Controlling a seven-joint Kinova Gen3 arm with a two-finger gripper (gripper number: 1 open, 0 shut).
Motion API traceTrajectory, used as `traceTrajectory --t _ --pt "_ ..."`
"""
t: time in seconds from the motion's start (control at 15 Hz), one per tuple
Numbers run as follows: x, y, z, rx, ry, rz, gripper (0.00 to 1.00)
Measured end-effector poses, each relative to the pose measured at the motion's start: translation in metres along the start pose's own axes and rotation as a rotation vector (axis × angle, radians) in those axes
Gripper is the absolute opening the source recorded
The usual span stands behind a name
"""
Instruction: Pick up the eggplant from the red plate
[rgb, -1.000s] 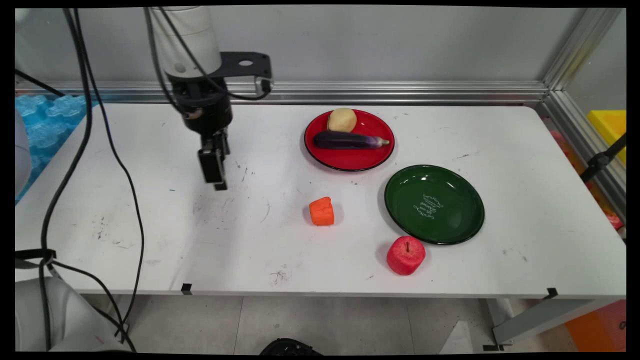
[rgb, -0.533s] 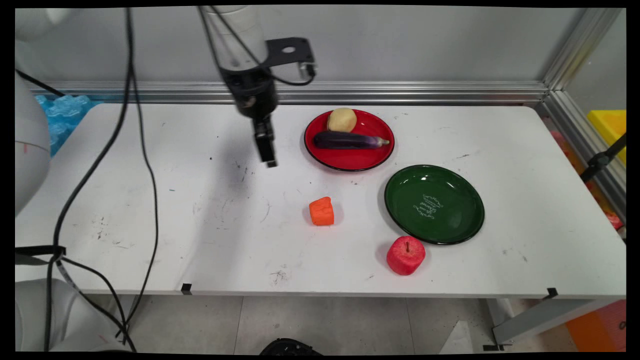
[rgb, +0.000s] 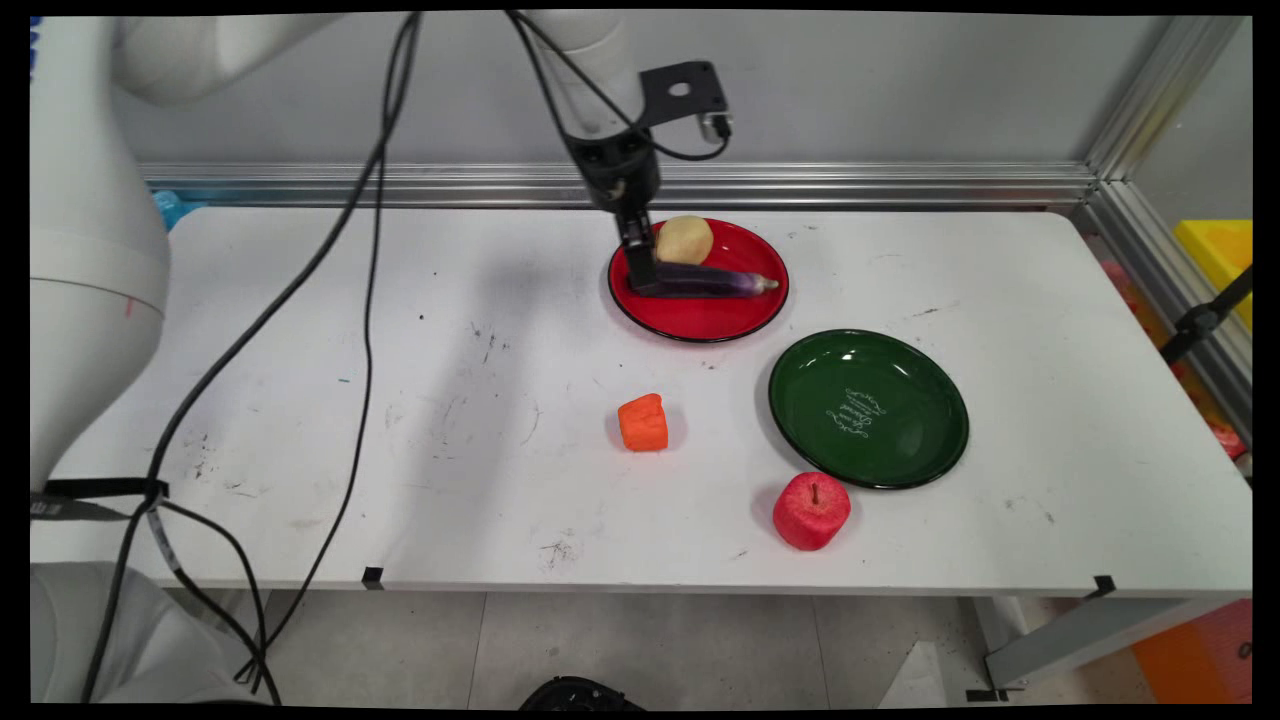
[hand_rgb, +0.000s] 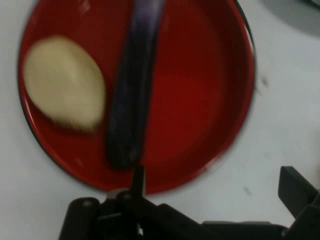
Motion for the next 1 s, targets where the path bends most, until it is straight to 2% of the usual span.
traceTrajectory --t 0.27,0.6,1.0 --pt "0.023 -0.02 0.031 0.022 0.046 0.042 1.0" --pt "0.037 -0.041 0.068 0.012 0.073 0.107 1.0" --pt "0.046 -0.055 0.098 0.0 0.106 0.171 1.0"
